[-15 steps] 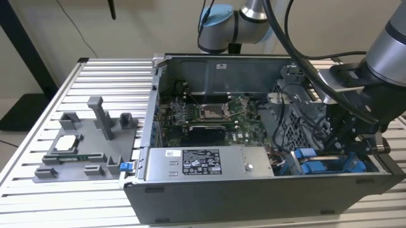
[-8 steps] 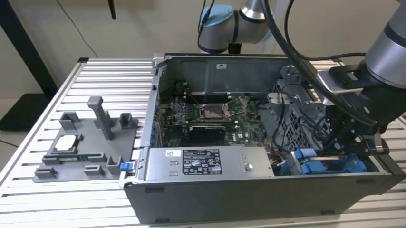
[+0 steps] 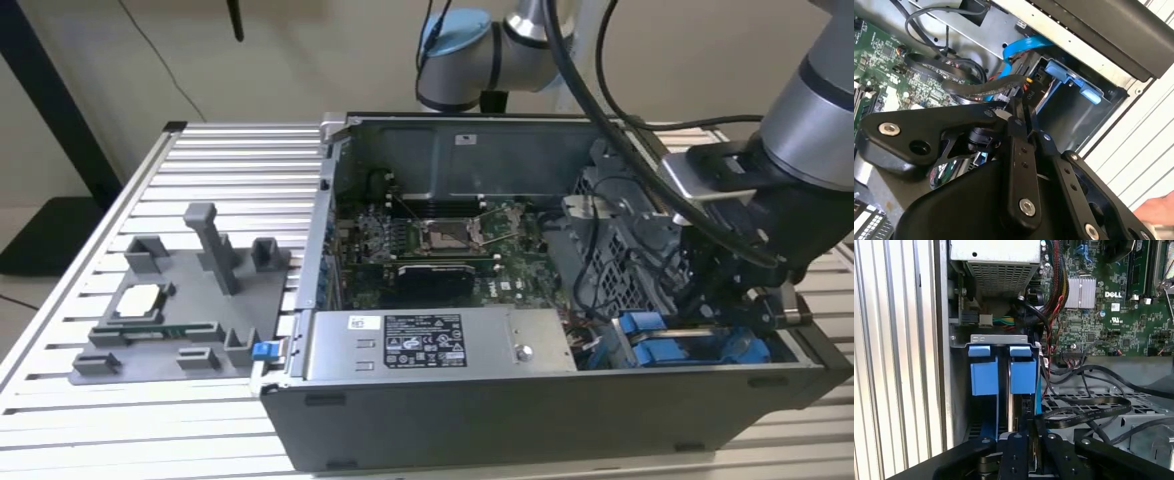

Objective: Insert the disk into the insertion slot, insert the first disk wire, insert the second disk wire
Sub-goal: 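Insert the second disk wire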

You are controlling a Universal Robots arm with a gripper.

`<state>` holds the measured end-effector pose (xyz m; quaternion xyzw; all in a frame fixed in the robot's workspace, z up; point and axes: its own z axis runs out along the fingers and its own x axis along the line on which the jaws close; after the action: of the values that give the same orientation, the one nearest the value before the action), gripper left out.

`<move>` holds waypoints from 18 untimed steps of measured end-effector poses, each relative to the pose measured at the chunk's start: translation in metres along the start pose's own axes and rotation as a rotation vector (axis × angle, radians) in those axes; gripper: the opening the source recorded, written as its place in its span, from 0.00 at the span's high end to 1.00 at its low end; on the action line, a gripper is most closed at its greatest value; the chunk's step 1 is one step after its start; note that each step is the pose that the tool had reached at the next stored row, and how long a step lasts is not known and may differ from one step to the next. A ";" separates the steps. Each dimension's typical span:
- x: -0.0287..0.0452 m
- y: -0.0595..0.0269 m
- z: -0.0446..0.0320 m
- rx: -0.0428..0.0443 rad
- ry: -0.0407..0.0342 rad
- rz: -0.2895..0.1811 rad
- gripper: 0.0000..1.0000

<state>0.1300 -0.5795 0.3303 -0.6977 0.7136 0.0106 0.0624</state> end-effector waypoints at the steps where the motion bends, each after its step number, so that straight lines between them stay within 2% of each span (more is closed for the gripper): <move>1: -0.0001 -0.0001 -0.0010 0.0002 -0.0015 0.001 0.00; 3: -0.0002 -0.0004 -0.0051 0.0002 -0.0060 0.003 0.00; 6: -0.0014 -0.0011 -0.0167 0.0004 -0.0064 0.005 0.00; 18: -0.0071 -0.0049 -0.0711 0.0012 -0.0052 0.012 0.00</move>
<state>0.1297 -0.5798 0.4019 -0.6933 0.7176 0.0124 0.0646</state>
